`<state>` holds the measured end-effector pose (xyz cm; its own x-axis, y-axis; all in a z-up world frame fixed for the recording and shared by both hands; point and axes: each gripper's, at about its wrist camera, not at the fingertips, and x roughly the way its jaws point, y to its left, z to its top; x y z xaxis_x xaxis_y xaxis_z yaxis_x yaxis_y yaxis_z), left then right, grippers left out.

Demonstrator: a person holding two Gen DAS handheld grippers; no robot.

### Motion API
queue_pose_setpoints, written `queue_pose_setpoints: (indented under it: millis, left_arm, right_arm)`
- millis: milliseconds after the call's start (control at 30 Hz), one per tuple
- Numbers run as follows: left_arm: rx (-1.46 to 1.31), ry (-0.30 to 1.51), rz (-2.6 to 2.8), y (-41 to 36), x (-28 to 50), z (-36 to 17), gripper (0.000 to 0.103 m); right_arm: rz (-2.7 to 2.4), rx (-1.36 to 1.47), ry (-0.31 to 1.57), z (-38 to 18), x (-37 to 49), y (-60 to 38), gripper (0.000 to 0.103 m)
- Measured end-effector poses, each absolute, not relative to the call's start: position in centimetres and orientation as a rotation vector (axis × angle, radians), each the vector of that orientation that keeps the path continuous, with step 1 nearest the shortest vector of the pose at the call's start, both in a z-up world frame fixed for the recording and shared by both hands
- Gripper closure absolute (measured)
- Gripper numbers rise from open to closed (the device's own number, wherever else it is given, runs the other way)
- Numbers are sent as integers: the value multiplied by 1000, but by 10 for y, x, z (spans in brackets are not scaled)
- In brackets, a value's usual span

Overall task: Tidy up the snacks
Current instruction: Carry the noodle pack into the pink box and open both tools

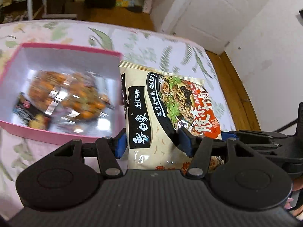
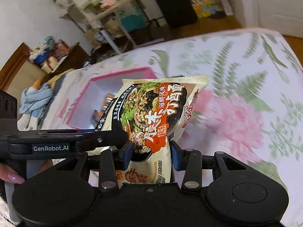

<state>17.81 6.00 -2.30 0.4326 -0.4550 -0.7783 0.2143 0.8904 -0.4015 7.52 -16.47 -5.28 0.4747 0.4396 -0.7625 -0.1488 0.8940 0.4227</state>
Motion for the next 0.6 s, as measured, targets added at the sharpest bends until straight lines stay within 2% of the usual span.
queue_pose_setpoints:
  millis: [300,600]
  left_arm:
    - [-273,995,-307,145,217,-26,46]
    - [-213,1009,-253,163,264,-68,46]
  right_arm:
    - [462,307,1026,-60,138,-83,55]
    - [492,361,1034,-111,178,-58,55]
